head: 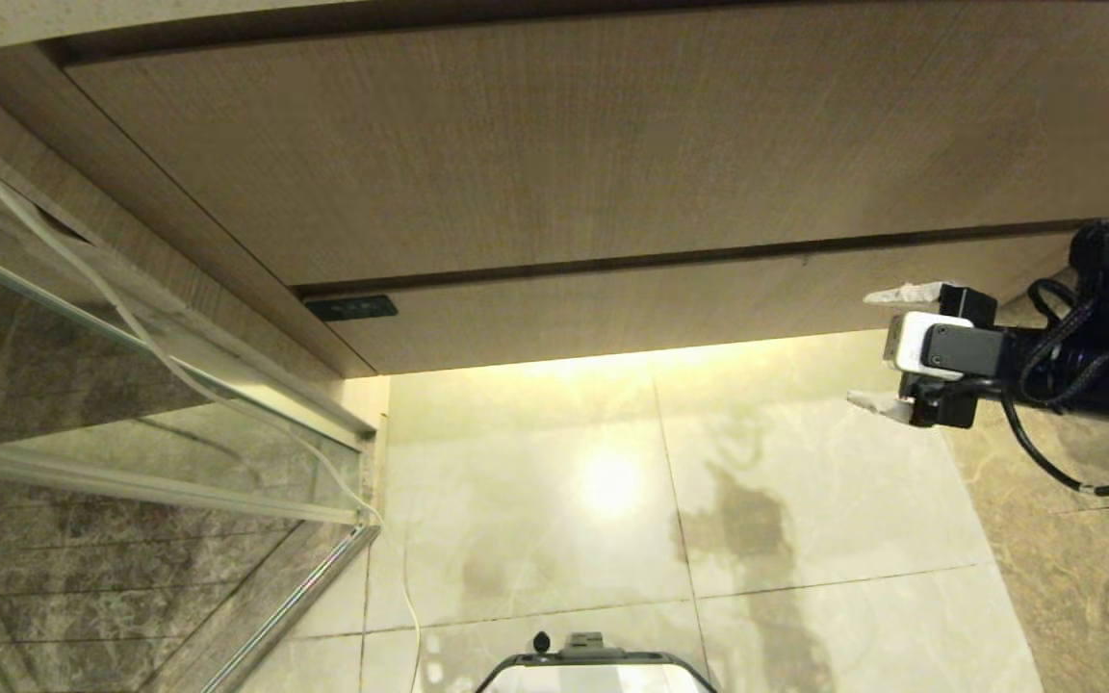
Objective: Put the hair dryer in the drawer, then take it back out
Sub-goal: Pull open the drawer
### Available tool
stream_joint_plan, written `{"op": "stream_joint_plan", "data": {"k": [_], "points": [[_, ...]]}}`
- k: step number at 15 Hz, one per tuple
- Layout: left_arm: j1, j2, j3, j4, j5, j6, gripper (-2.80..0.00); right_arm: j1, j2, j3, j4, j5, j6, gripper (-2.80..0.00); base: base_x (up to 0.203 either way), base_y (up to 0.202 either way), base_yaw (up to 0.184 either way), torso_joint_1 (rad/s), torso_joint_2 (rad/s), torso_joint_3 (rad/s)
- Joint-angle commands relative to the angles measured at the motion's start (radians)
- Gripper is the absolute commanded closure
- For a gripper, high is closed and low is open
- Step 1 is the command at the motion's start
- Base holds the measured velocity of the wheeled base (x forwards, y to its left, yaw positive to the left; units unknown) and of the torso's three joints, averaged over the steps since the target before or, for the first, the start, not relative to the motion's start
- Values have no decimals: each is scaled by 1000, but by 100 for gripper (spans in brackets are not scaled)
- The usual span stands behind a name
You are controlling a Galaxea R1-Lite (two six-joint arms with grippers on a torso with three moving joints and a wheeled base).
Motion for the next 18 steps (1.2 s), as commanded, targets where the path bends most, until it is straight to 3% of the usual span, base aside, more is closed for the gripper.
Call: {"op": "stream_joint_plan", "data": {"k": [1, 3, 8, 13, 18], "points": [[0, 0, 0, 0, 0, 0, 0, -36, 105, 19, -157, 123, -29, -280, 0, 0, 0, 0, 0, 0], [0, 0, 0, 0, 0, 0, 0, -44, 141, -2, -218, 164, -32, -280, 0, 0, 0, 0, 0, 0], [0, 0, 2, 0, 0, 0, 0, -46, 209, -78, -231, 164, -24, -280, 0, 0, 0, 0, 0, 0], [0, 0, 2, 0, 0, 0, 0, -47, 385, -314, -226, 153, 20, -280, 0, 0, 0, 0, 0, 0], [0, 0, 0, 0, 0, 0, 0, -47, 482, -464, -223, 107, 98, -280, 0, 0, 0, 0, 0, 0]]}}
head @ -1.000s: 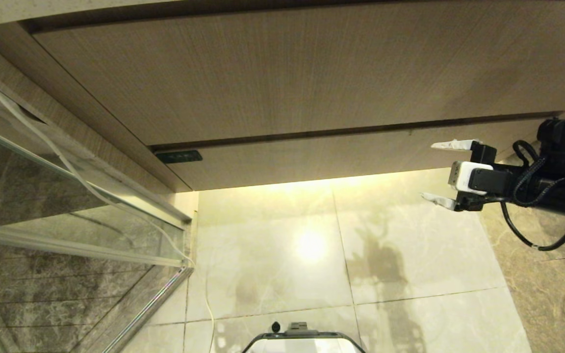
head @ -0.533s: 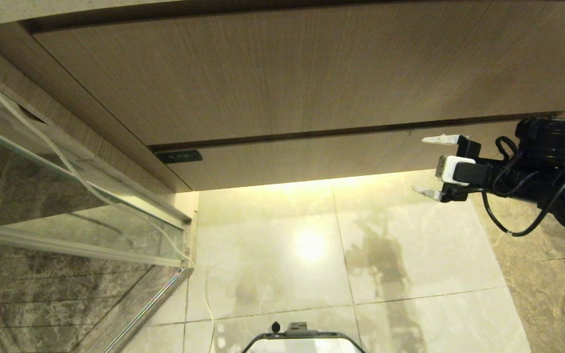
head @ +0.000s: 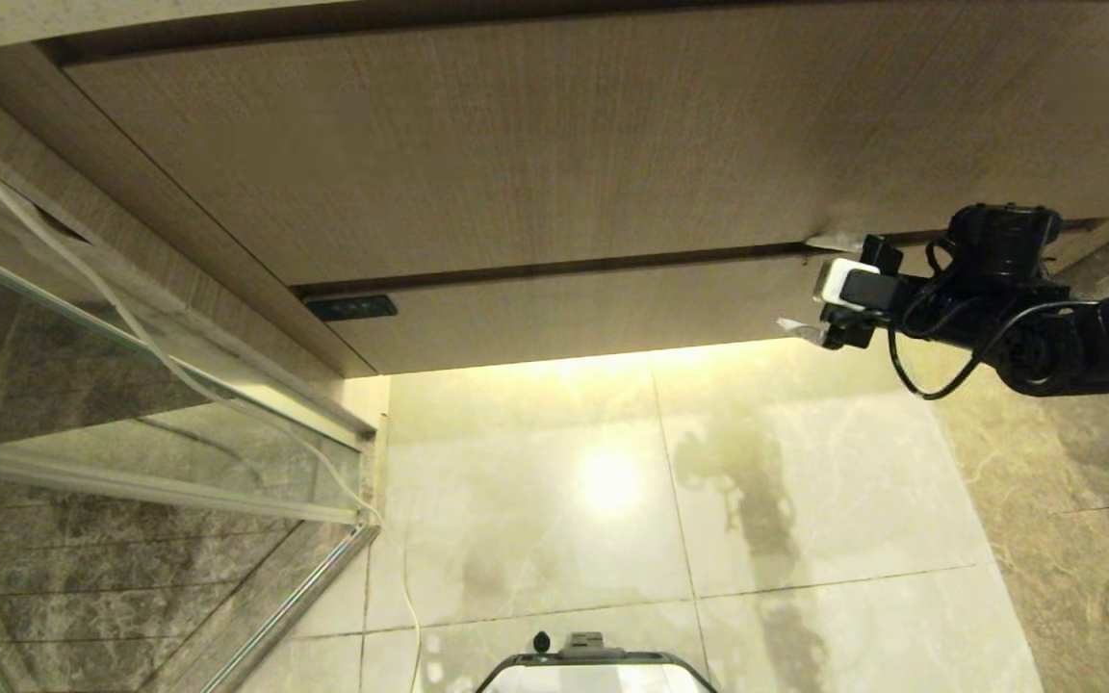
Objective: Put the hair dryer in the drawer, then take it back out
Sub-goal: Pull open the drawer
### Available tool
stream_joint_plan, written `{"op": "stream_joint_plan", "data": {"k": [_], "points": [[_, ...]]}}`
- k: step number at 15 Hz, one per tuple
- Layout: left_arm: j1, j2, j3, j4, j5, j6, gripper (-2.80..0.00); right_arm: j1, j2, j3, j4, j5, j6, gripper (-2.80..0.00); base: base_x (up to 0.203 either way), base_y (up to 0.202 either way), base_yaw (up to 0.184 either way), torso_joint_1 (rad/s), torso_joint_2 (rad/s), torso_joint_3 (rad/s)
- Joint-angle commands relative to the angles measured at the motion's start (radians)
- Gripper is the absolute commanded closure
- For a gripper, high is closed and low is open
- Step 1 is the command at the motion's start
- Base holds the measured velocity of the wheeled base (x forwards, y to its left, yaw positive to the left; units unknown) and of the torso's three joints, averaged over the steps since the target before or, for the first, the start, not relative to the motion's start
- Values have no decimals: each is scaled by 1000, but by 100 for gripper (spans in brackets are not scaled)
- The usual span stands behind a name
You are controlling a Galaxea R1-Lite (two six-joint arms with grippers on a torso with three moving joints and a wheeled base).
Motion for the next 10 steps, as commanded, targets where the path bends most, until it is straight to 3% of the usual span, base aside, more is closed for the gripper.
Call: {"op": "stream_joint_plan", "data": {"k": [1, 10], "points": [[0, 0, 1, 0, 1, -1, 0, 0, 54, -47, -5, -3, 4, -280, 0, 0, 0, 0, 0, 0], [0, 0, 0, 0, 0, -1, 0, -8, 105, -93, 15, -27, 9, -280, 0, 0, 0, 0, 0, 0]]}}
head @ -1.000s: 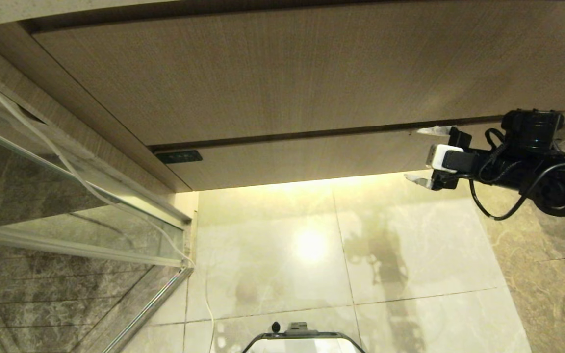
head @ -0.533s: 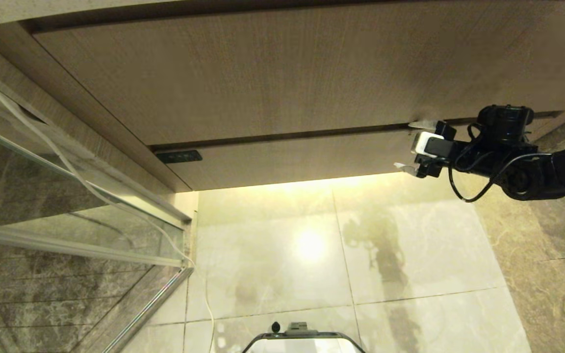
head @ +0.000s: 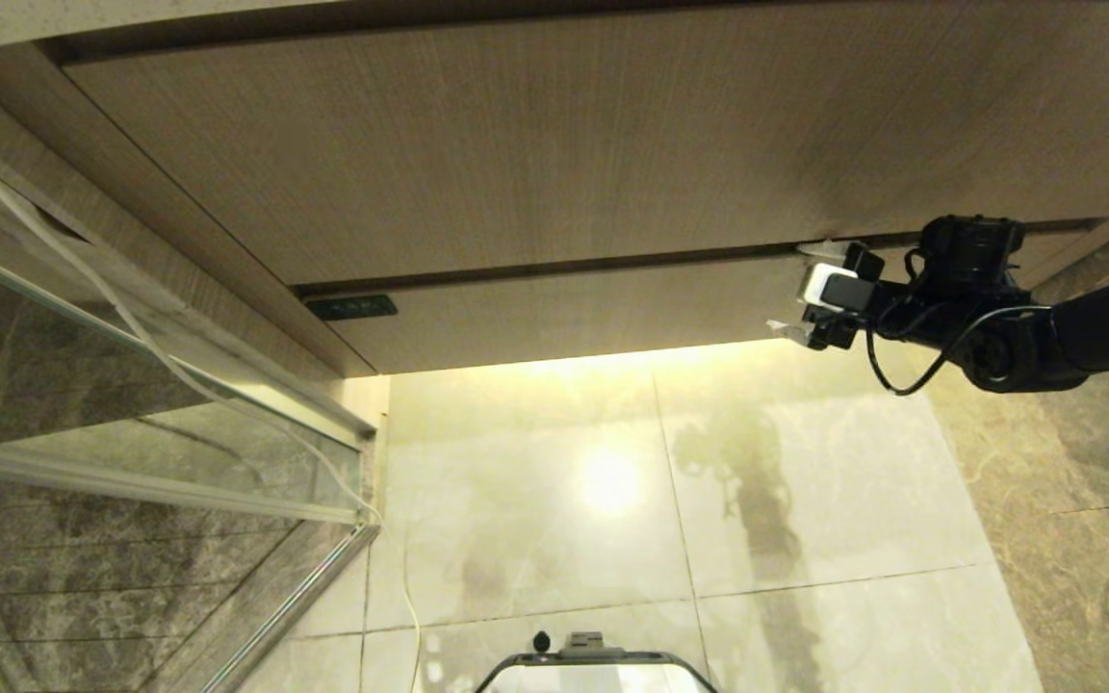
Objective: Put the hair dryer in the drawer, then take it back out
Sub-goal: Pull open the drawer
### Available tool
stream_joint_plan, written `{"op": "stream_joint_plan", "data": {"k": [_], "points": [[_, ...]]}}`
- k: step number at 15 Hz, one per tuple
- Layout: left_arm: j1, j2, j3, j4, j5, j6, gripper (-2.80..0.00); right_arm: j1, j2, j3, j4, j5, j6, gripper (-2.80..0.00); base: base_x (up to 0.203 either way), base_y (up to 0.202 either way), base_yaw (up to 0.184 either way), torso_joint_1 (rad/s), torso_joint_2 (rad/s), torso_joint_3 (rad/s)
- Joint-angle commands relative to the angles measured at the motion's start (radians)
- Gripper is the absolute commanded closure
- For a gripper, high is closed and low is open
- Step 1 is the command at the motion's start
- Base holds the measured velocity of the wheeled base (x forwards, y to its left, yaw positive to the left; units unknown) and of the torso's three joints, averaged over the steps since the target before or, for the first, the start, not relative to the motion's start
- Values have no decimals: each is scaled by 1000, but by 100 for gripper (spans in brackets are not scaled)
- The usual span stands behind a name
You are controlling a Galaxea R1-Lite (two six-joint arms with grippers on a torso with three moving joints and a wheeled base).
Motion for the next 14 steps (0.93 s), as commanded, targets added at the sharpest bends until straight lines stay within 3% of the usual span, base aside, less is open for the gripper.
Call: {"op": "stream_joint_plan", "data": {"k": [1, 3, 14], "points": [[0, 0, 0, -1, 0, 0, 0, -4, 2, 7, 70, -50, -8, -280, 0, 0, 0, 0, 0, 0], [0, 0, 0, -1, 1, 0, 0, -4, -2, 1, 174, -126, -6, -280, 0, 0, 0, 0, 0, 0], [0, 0, 0, -1, 0, 0, 0, -5, -87, 109, 266, -204, 73, -280, 0, 0, 0, 0, 0, 0]]}}
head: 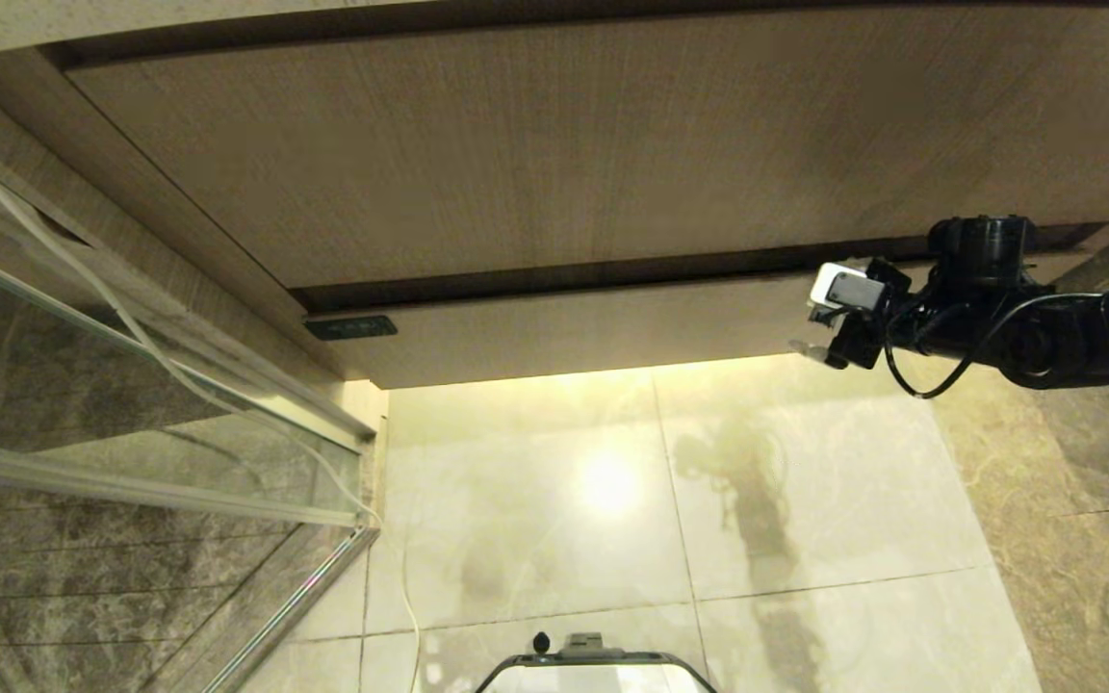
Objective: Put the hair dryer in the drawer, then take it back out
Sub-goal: Pull open the drawer
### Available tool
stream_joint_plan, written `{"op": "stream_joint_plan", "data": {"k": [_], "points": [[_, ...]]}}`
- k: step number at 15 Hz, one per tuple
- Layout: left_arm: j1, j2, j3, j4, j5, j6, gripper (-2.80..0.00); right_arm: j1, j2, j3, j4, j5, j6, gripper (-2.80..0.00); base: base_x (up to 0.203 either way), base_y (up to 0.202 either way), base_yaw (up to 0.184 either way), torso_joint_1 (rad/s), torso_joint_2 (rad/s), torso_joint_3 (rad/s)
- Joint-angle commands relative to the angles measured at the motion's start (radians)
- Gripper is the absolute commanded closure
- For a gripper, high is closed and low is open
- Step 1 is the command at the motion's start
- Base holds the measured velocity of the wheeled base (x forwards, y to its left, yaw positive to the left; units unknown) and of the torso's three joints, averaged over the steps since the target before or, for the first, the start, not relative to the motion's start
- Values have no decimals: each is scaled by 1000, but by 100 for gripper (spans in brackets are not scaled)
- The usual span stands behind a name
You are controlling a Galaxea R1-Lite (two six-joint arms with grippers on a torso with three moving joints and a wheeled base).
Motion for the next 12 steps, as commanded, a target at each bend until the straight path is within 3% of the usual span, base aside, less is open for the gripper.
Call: {"op": "stream_joint_plan", "data": {"k": [1, 7, 12], "points": [[0, 0, 1, 0, 0, -1, 0, 0, -28, 41, 0, 1, -6, -280, 0, 0, 0, 0, 0, 0], [0, 0, 0, 0, 0, -1, 0, 1, -144, 156, 29, 0, 8, -280, 0, 0, 0, 0, 0, 0], [0, 0, 2, 0, 0, -1, 0, 0, -502, 351, 201, -73, 27, -280, 0, 0, 0, 0, 0, 0]]}}
